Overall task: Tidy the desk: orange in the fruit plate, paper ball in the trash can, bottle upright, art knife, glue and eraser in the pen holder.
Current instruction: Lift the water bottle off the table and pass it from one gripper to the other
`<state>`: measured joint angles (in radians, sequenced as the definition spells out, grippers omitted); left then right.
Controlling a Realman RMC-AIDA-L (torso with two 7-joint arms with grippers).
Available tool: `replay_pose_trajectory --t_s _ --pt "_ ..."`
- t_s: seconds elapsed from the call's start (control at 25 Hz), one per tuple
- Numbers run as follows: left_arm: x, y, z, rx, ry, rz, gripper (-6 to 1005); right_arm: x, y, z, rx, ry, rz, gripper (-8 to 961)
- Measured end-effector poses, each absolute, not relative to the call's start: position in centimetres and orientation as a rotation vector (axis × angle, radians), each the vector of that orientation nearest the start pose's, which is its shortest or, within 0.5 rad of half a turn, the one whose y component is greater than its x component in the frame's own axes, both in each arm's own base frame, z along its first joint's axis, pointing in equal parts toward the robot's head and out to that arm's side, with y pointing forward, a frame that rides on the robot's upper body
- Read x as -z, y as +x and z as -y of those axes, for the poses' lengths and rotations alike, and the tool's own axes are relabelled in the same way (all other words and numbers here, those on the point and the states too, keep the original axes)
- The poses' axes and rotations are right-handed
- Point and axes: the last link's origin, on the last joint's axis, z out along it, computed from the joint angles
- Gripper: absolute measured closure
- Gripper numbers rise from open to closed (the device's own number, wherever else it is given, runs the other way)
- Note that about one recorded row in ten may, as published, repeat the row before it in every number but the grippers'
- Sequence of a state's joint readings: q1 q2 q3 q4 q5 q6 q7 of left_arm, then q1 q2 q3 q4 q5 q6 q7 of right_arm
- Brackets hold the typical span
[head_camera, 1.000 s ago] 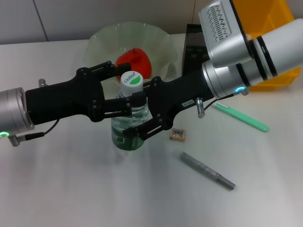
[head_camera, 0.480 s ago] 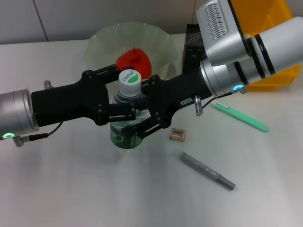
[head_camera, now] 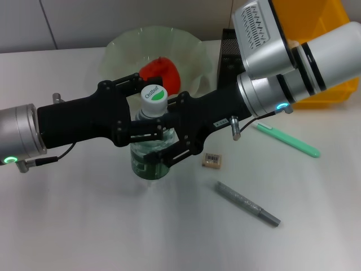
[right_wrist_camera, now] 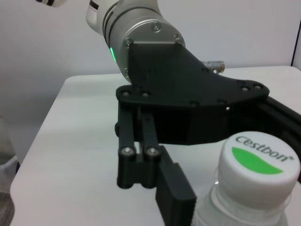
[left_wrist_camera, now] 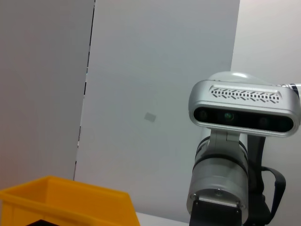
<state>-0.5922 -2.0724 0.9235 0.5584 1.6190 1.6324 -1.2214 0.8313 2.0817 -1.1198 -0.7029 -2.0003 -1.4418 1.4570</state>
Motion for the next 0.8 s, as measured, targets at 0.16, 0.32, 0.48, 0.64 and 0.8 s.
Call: replay_pose_trajectory --t_s 0.16,0.32,0.48,0.64,0.8 --pt "1.31 -19.83 -33.48 1.096 -2.766 0.302 294 5.17 14.19 -37.63 -0.349 -3.095 -0.042 188" --pt "1.33 -19.87 -33.49 1.093 -2.768 0.313 296 5.16 14.19 -37.65 -0.350 -3.093 -0.043 188" --pt "1.36 -20.06 -33.57 1.085 -2.770 0.364 297 5.15 14.20 -37.68 -0.349 -3.091 -0.043 188" --pt "1.34 -20.15 -33.65 1.080 -2.767 0.380 299 5.17 14.20 -37.67 -0.348 -3.092 -0.041 189" --pt "1.55 -20.37 -33.97 1.049 -2.758 0.418 301 5.22 14.18 -37.64 -0.349 -3.093 -0.041 189"
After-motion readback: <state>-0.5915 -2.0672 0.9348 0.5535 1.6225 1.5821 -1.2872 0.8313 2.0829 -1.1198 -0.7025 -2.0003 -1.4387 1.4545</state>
